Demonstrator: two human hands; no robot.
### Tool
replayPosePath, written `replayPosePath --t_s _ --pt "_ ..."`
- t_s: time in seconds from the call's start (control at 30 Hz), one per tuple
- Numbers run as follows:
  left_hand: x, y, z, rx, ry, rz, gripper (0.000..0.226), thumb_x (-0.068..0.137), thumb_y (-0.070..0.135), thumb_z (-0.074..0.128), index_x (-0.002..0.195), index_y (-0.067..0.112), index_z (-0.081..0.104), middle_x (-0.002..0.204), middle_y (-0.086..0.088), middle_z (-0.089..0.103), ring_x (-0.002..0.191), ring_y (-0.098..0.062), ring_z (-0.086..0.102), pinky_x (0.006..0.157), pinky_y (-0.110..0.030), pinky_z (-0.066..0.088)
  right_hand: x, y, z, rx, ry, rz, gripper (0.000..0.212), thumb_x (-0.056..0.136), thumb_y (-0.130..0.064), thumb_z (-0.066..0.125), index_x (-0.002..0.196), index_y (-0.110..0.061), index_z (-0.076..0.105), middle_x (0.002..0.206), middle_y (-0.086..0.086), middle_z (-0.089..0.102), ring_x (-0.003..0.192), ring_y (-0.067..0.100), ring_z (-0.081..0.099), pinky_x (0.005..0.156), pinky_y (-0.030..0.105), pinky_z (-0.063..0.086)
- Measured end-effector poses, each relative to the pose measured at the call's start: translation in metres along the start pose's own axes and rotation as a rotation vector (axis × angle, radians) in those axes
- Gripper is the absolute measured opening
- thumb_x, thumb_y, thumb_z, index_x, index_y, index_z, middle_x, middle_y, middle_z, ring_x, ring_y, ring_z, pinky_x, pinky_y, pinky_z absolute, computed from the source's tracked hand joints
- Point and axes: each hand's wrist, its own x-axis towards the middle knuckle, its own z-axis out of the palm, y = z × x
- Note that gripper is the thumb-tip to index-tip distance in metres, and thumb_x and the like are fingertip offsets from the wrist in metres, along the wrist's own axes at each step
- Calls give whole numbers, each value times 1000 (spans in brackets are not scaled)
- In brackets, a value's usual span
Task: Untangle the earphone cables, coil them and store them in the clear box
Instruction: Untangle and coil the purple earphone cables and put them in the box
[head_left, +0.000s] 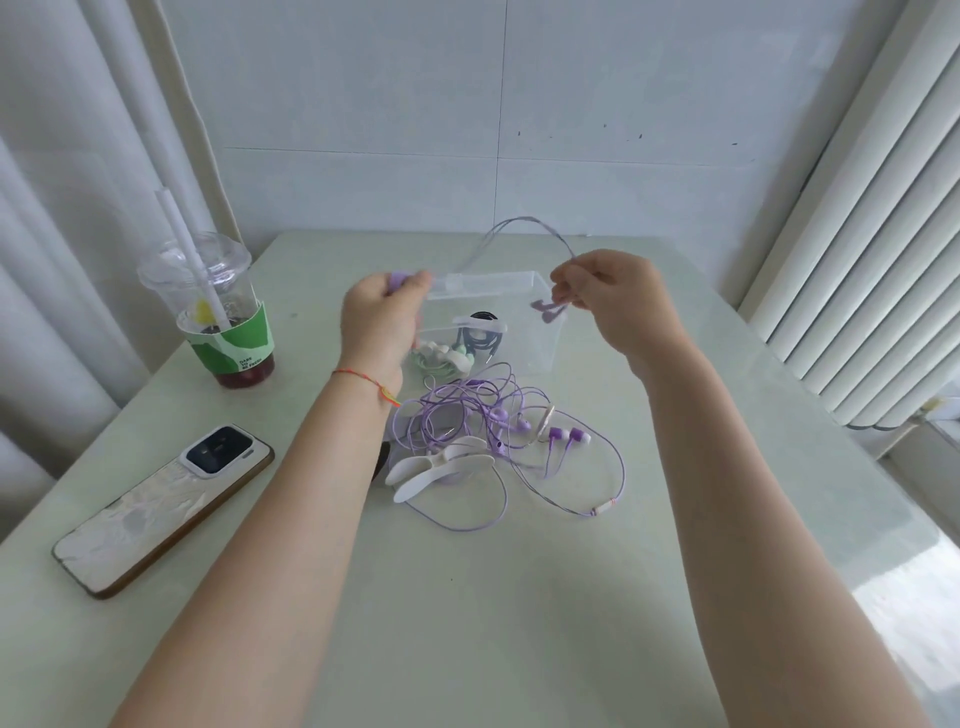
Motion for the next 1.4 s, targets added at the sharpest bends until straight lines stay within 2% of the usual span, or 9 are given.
replayPosePath --t_s 0.17,0.3,0.37,0.57,0.8,0.93,1.13,1.23,1.4 --pt "-13 0 7 192 -388 -102 25 89 20 67 70 15 53 48 1 44 41 -11 35 43 -19 34 0 -4 -5 -38 130 115 35 86 -3 37 96 -15 69 73 1 61 72 19 61 40 24 46" --pt "-17 0 10 191 -478 -147 20 91 21 64 74 15 57 48 6 40 43 -9 35 44 -20 33 1 1 -10 -530 199 108 45 86 0 36 121 -10 63 122 12 55 119 32 47 89 29 40" --pt "-21 1 14 153 -506 -172 16 94 17 58 79 12 58 46 9 35 44 -10 32 46 -20 29 -2 0 -5 -515 160 69 50 85 5 34 125 -10 60 132 12 46 126 26 42 91 22 32" --pt "-29 6 17 48 -623 -223 19 98 15 51 83 7 59 50 7 30 51 -13 30 48 -23 28 -14 -20 24 -107 -114 -7 34 86 -2 43 103 -18 68 97 -1 69 96 14 62 84 24 46" --pt "-26 8 17 -94 -534 -261 28 101 19 45 81 9 62 54 1 51 54 -16 51 46 -23 40 -18 -16 35 -247 -308 32 17 90 -25 57 107 -20 61 82 -2 65 63 10 52 53 23 38" --pt "-24 10 11 -258 -432 -303 29 103 20 41 83 12 60 77 -1 74 73 -14 70 43 -17 44 -16 -15 26 -341 -323 17 10 89 -24 60 97 -18 65 64 -4 62 43 0 44 42 16 33" --pt "-17 13 3 -751 -355 -442 19 100 21 48 98 11 64 104 -6 73 104 -21 68 60 -22 57 -16 -14 21 -428 -373 63 16 93 -31 59 98 -19 69 61 -3 55 45 2 47 43 18 35" --pt "-18 14 4 -850 -358 -434 19 99 19 50 103 8 65 109 -7 72 105 -22 68 61 -22 58 -18 -17 26 -451 -418 29 16 93 -24 57 97 -16 70 56 -2 52 32 -1 42 35 11 29" --pt "-22 20 4 -971 -443 -459 21 100 19 48 103 5 64 106 -9 73 103 -25 69 57 -19 57 -23 -18 37 -516 -453 -12 20 91 -14 52 93 -12 72 61 -3 60 45 3 47 43 15 35"
